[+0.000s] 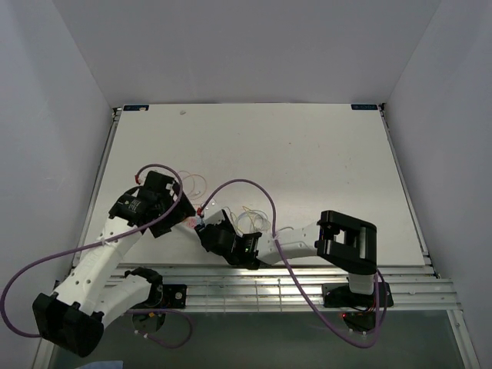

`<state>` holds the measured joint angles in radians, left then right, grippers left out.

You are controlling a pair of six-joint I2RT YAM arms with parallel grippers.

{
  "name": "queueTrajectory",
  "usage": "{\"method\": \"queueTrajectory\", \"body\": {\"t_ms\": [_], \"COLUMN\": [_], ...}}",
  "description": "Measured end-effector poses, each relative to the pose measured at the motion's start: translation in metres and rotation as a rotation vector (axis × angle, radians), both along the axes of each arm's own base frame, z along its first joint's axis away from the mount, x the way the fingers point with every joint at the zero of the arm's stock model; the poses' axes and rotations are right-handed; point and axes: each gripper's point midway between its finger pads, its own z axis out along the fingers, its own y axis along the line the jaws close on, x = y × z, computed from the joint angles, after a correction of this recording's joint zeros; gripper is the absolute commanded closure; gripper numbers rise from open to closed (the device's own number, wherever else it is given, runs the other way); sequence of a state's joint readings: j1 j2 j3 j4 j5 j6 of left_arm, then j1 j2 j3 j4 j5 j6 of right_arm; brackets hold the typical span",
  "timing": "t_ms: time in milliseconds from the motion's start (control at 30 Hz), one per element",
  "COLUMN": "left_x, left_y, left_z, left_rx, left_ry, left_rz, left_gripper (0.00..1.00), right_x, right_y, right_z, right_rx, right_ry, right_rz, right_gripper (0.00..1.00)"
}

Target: Insert the plug

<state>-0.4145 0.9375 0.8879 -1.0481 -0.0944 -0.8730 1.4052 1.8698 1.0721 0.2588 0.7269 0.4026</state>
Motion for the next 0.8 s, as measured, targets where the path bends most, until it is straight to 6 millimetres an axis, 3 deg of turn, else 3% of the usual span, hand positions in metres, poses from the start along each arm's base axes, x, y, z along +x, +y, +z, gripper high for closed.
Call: {"method": "queueTrajectory", "body": {"t_ms": [133, 233, 367, 533, 633, 800], "left_x": [0.038, 0.051, 0.061, 0.065, 0.066, 0.074], "left_y": [0.054, 0.083, 0.11, 0.135, 0.139, 0.136], "left_z": [-0.004, 0.004, 0.006, -0.02, -0.031, -0.035], "left_rx": [0.059, 0.062, 0.055, 0.033, 0.006, -0.033], "left_ry": [-0.054, -0.11, -0.138, -0.076, -0.056, -0.07], "left_rz": [0.287, 0.412, 0.516, 0.598, 0.616, 0.617], "left_gripper": [0.02, 0.02, 0.02, 0.02, 0.04, 0.18], "right_x": [-0.035, -0.049, -0.038, -0.018, -0.01, -0.001], "right_y": [-0.001, 0.005, 0.005, 0.002, 0.002, 0.004], "right_z": [-0.022, -0.019, -0.006, 0.014, 0.02, 0.023], "right_rx": [-0.111, -0.121, -0.112, -0.093, -0.086, -0.088], "right_ry": [-0.008, -0.024, -0.049, -0.096, -0.112, -0.125], "right_rz": [0.186, 0.273, 0.293, 0.276, 0.274, 0.294], "right_gripper": [0.4, 0.4, 0.41, 0.4, 0.41, 0.44]}}
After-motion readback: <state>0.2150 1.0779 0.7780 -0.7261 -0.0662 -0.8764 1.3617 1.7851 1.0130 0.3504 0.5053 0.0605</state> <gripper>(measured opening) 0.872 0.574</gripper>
